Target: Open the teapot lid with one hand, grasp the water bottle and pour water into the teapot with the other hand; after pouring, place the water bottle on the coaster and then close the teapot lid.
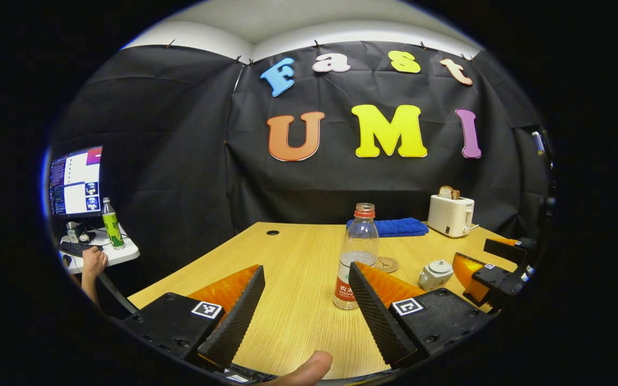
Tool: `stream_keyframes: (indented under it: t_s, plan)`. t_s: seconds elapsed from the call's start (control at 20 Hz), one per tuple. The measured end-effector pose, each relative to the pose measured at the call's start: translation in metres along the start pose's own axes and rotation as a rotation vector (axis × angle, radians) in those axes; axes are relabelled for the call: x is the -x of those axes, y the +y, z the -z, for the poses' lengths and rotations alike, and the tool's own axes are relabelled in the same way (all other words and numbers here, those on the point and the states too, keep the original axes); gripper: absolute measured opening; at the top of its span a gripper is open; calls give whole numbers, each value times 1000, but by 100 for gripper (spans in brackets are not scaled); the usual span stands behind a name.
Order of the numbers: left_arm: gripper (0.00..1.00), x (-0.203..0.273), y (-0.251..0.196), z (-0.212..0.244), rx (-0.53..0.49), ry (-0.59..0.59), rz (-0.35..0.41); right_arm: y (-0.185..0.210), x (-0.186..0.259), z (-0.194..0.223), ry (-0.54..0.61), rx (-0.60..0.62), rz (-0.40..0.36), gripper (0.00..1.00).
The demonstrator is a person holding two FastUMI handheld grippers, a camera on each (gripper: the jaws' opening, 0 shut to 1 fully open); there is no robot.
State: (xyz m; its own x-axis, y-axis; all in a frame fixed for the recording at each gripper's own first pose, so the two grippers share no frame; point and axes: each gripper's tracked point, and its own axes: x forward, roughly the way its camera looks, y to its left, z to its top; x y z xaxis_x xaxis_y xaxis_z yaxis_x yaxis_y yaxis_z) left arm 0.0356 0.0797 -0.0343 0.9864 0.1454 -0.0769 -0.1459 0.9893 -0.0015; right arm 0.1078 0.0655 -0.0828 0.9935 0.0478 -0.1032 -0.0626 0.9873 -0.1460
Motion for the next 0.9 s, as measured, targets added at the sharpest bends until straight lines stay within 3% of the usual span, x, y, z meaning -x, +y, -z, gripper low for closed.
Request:
stream_keyframes:
  t_s: [0.25, 0.55, 0.65, 0.7, 0.8, 0.9]
  plan:
    - [99, -4, 0, 8, 10, 16, -1, -3, -45, 19, 77, -27, 6, 90]
    - [99, -6, -15, 10, -6, 12, 35, 5, -71, 26, 94, -2, -35, 60]
    - [99, -6, -19, 10, -4, 5, 45, 9, -75, 28, 101, -14, -54, 41]
    - [99, -7, -19, 11, -6, 4, 50, 9, -76, 26, 95, -20, -55, 27]
    - [99, -9, -21, 15, -5, 6, 55, 7, -79, 32, 103, -46, -62, 20]
    - [100, -12, -25, 20, 5, 10, 67, 8, -82, 30, 90, -69, -84, 20]
